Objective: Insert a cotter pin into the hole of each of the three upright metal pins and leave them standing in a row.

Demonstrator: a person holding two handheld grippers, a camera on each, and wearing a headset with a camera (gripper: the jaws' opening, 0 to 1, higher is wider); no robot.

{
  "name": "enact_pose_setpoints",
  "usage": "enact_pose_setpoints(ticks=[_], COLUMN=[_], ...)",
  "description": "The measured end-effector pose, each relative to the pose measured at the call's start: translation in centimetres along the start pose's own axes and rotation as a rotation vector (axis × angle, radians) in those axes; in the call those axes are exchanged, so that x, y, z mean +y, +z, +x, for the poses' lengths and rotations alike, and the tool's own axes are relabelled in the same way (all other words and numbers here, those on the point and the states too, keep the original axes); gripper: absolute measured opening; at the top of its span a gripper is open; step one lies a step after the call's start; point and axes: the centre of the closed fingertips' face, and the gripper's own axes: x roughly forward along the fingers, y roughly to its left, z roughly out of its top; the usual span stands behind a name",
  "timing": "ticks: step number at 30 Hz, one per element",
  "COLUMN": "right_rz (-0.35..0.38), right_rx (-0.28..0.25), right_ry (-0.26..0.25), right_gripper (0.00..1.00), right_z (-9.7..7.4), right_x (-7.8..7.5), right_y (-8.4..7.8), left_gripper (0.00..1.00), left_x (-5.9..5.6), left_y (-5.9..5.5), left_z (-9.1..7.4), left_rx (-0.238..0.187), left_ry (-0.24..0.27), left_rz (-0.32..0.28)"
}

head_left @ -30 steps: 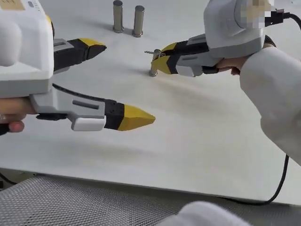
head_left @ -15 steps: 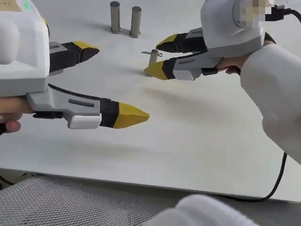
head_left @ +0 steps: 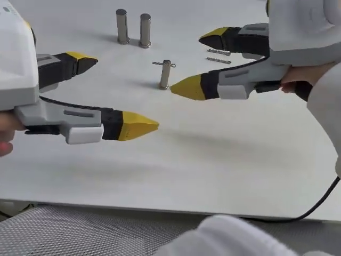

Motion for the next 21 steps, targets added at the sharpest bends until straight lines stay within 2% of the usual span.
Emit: enact_pose_setpoints(ticks=[4,6,7,12,14,15,16,21], right_rz=[0.069,0.139,0.155,0.195,0.195,0.177,0.175,0.214], right_rx=[-0.041,-0.015,0.000,0.020,0.046,0.078,0.076,0.073], right_ry=[-0.030,-0.044,-0.051,-0.076,-0.088,-0.119,-0.119,-0.116], right_gripper=[0.85,0.87,0.89,0.94,0.99,0.98,0.98,0.98], right_z=[-1.4,-2.1,-2.4,-3.8,-4.3,-4.8,-4.9,-5.3], right_x=[0.1,0.1,0.1,0.6,0.6,0.3,0.0,0.3], right_y=[0.0,-1.1,-1.7,-3.0,-3.7,-4.3,-4.5,-4.9], left_gripper=[0.99,0.99,0.99,0.99,0.99,0.99,0.99,0.99], left_x=[0.1,0.3,0.2,0.3,0.7,1.0,1.3,2.5], left_y=[-0.6,-1.2,-1.1,-0.9,-0.9,-1.0,-1.1,-1.0], left_z=[-0.1,-0.2,-0.2,-0.5,-0.7,-0.7,-0.8,-1.3], left_rx=[0.008,0.014,0.016,0.013,0.013,0.018,0.022,0.017], left_ry=[0.002,0.000,-0.002,-0.001,0.004,0.012,0.018,0.037], left_rz=[-0.012,-0.018,-0.022,-0.037,-0.040,-0.042,-0.043,-0.060])
